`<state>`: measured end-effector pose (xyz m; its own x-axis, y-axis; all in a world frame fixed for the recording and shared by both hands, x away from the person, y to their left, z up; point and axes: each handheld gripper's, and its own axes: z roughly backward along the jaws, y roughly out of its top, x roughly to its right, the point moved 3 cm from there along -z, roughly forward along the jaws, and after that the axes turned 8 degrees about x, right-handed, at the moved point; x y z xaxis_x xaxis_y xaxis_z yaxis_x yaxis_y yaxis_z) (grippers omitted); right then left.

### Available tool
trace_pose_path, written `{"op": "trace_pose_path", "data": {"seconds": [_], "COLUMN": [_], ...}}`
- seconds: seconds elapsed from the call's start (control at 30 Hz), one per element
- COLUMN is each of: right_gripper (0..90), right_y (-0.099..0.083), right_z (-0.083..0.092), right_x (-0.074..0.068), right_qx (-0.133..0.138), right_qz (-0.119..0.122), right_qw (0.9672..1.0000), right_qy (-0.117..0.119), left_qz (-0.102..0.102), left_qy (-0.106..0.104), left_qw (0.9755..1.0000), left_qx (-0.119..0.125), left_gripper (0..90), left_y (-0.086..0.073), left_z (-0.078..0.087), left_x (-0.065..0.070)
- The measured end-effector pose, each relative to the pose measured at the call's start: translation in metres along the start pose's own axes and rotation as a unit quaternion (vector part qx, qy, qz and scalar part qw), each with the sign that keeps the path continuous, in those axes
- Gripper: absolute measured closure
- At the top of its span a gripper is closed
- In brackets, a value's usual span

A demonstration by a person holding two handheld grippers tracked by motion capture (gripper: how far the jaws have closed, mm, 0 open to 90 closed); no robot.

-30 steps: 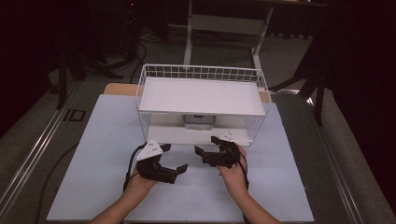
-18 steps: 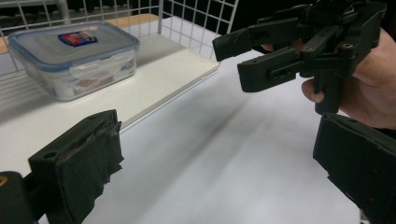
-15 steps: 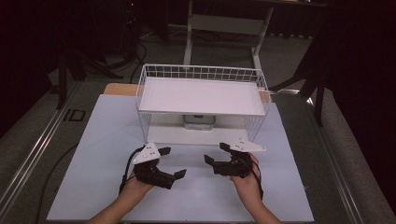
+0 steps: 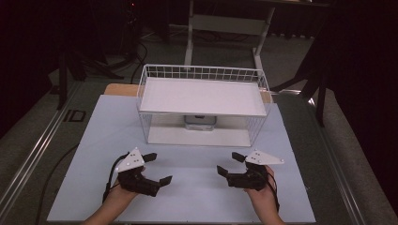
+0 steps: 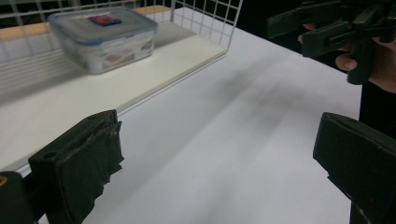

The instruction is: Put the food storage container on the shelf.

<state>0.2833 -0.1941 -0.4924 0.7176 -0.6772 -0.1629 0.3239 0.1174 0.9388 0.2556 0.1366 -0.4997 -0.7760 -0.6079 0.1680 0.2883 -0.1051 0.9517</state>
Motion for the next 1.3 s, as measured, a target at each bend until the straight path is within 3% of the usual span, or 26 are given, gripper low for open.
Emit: {"op": "trace_pose_path", "data": {"seconds": [0.27, 0.6, 1.03, 1.17, 1.23, 1.3], "right_gripper": [18.1, 18.1, 18.0, 18.0, 18.0, 18.0], "right_y": [-0.010, -0.020, -0.036, -0.041, -0.042, -0.043], "right_z": [0.013, 0.032, 0.034, 0.029, 0.026, 0.024], "right_x": [0.004, 0.019, 0.032, 0.036, 0.035, 0.033], "right_qx": [-0.006, -0.001, -0.001, -0.012, -0.018, -0.021], "right_qz": [0.004, 0.021, 0.029, 0.010, 0.018, 0.020], "right_qw": [0.9999, 0.9994, 0.9994, 0.9998, 0.9996, 0.9996], "right_qy": [-0.008, -0.026, -0.018, -0.016, -0.014, -0.006], "left_qz": [0.012, -0.002, -0.004, 0.001, 0.007, 0.001], "left_qy": [0.012, 0.020, 0.019, 0.021, 0.022, 0.027], "left_qw": [0.9998, 0.9998, 0.9998, 0.9998, 0.9997, 0.9996], "left_qx": [0.006, -0.004, 0.001, 0.001, 0.009, 0.009], "left_gripper": [2.0, 2.1, 2.1, 2.1, 2.1, 2.0], "left_y": [-0.012, -0.026, -0.038, -0.040, -0.039, -0.038], "left_z": [0.017, 0.023, 0.026, 0.023, 0.022, 0.021], "left_x": [-0.005, -0.009, -0.013, -0.013, -0.013, -0.013]}}
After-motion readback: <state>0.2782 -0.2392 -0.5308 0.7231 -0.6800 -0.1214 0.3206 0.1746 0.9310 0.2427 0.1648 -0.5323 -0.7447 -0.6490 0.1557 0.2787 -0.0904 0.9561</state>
